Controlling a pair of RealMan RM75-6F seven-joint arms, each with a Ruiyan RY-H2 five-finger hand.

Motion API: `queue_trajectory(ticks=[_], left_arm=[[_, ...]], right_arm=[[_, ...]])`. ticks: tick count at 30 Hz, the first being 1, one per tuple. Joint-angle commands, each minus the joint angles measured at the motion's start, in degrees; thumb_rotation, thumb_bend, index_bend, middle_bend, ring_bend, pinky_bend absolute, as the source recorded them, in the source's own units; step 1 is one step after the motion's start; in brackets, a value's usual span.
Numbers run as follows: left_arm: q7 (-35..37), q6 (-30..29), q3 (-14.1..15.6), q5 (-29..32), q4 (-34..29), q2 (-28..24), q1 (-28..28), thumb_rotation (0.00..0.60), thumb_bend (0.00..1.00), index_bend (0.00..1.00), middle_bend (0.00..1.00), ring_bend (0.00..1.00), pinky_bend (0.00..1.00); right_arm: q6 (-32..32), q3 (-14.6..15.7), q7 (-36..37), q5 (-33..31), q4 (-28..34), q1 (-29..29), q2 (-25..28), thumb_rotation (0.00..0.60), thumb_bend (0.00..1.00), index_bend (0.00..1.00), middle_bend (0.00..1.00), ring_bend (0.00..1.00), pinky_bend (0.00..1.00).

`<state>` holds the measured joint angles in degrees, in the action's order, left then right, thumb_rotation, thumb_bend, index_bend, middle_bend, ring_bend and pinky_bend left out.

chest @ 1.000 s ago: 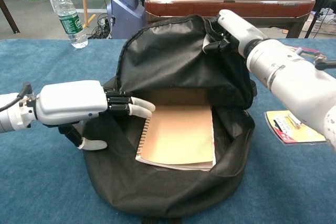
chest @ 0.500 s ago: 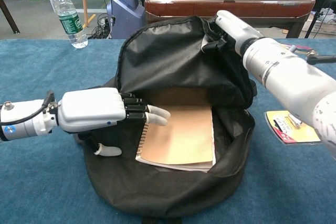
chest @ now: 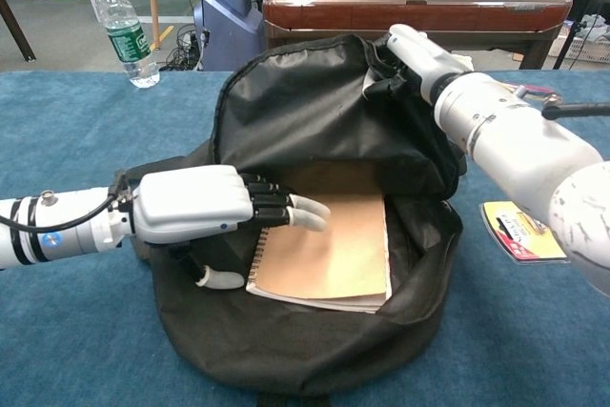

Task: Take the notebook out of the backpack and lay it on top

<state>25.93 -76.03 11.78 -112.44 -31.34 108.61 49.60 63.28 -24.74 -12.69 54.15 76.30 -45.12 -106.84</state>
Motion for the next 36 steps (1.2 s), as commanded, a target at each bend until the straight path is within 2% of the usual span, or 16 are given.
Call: queue_trajectory(ticks=[1,19,28,36], left_arm=[[0.7,0.0,-0.1,0.5,0.6,0.8,0.4,0.600,0.26,0.10,0.07,0.10,0.17],[2.2,1.7,0.6,2.9,3.8,3.9,1.0,0.600,0.26,0.17,0.07,0.09,0.17],[5.6,2.2,-1.0,5.7,4.8,5.7,0.7,0.600,0.25,0.17,0.07,0.09,0.17],[7.1,2.4,-0.8,6.2,5.8,6.3,0.9,0.600,0.39,0.18,0.07,0.08,0.17]], right_arm=[[0.0,-0.3,-0.2,-0.3,-0.5,-0.3,-0.3,0.600,0.98,0.57,0.28,0.23,0.32],[0.0,-0.4,-0.2,-1.3,-2.2,-0.4,-0.7,0.600,0.98,0.57,0.28,0.23,0.32],[0.1,-0.4,0.0,-1.3,-2.8,-0.3,-0.8,0.600,0.98,0.57,0.28,0.23,0.32],[-0.2,-0.4,0.0,-1.6,-3.5,-0.4,-1.0,0.600,0.98,0.57,0.28,0.23,0.32]])
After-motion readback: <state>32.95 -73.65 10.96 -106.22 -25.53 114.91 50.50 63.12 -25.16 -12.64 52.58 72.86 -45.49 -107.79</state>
